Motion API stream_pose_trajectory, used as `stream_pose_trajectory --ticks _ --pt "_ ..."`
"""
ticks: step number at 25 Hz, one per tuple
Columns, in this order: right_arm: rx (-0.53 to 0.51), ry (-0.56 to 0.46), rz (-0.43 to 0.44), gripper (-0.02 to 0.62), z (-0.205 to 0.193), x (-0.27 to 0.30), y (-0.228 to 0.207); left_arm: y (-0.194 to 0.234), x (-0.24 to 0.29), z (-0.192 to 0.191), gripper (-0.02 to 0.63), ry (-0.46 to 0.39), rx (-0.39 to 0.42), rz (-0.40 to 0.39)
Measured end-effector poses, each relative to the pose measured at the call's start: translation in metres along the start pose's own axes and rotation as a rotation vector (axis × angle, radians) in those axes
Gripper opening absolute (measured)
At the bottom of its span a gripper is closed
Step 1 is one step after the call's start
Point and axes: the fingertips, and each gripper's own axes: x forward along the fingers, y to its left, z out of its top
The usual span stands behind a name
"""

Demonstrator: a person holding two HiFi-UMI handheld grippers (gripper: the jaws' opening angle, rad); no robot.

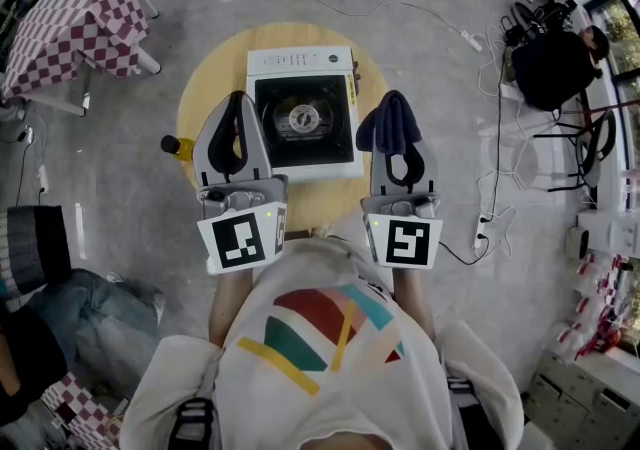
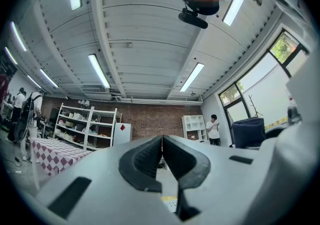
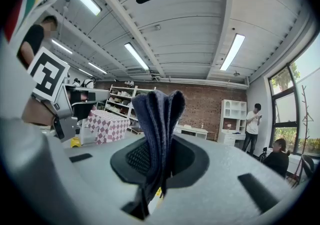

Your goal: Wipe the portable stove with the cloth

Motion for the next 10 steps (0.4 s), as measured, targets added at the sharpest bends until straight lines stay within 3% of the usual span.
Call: stream_pose_trajectory --ticks 10 --pt "-0.04 0.011 -0.018 0.032 0.0005 -0.0026 -0.0061 0.0045 -0.0038 0.0024 0.006 0.0 0.013 0.01"
